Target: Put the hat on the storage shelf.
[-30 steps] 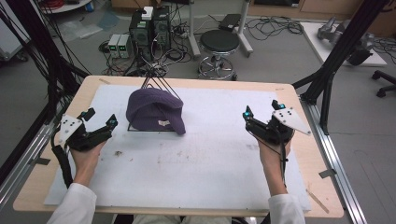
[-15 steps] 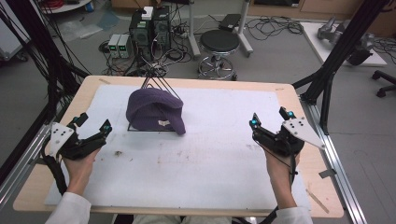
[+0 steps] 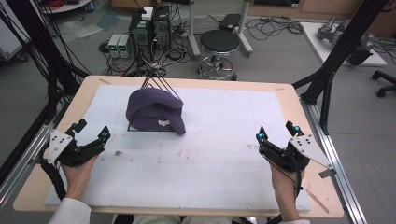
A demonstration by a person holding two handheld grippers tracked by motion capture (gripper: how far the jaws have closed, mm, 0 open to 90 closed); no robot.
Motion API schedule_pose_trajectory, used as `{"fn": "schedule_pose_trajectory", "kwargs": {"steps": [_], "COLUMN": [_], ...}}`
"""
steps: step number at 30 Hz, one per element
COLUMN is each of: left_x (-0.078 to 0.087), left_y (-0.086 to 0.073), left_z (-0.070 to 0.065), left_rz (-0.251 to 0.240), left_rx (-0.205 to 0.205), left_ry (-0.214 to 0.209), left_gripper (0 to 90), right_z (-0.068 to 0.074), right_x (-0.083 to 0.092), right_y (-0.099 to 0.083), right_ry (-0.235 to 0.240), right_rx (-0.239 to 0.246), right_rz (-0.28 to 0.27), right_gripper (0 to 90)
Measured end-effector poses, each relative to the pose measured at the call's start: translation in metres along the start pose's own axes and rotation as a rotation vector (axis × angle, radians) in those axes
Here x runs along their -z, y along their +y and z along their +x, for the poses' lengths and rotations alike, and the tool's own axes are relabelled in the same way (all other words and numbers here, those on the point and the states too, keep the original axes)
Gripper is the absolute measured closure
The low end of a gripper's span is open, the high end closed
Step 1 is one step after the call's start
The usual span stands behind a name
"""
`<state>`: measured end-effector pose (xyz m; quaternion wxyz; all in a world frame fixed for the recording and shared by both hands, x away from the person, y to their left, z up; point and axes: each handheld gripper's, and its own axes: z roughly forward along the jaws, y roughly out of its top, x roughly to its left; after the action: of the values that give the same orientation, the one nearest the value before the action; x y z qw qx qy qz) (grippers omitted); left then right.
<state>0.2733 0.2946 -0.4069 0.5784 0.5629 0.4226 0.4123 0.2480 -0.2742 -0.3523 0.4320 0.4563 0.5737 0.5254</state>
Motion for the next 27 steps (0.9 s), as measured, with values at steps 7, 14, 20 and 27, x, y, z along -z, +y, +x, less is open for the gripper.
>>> {"fn": "schedule_pose_trajectory", "kwargs": {"steps": [7, 14, 20, 27], "left_x": [0.005, 0.006, 0.008, 0.009], "left_y": [-0.003, -0.012, -0.017, -0.021], "left_z": [0.003, 0.004, 0.007, 0.009], "left_rz": [0.004, 0.029, 0.035, 0.045], "left_rx": [0.017, 0.037, 0.055, 0.065], "left_ry": [0.012, 0.005, 0.0, -0.007], "left_gripper": [16.3, 16.3, 16.4, 16.3], "right_z": [-0.001, 0.001, 0.003, 0.002], "right_x": [-0.001, -0.004, -0.009, -0.012], "right_y": [-0.027, -0.051, -0.062, -0.072], "right_ry": [0.023, 0.022, 0.019, 0.011], "right_rx": [-0.015, -0.04, -0.015, -0.016], "right_rz": [0.013, 0.042, 0.075, 0.096], "right_gripper": [13.8, 13.7, 13.0, 12.9]}}
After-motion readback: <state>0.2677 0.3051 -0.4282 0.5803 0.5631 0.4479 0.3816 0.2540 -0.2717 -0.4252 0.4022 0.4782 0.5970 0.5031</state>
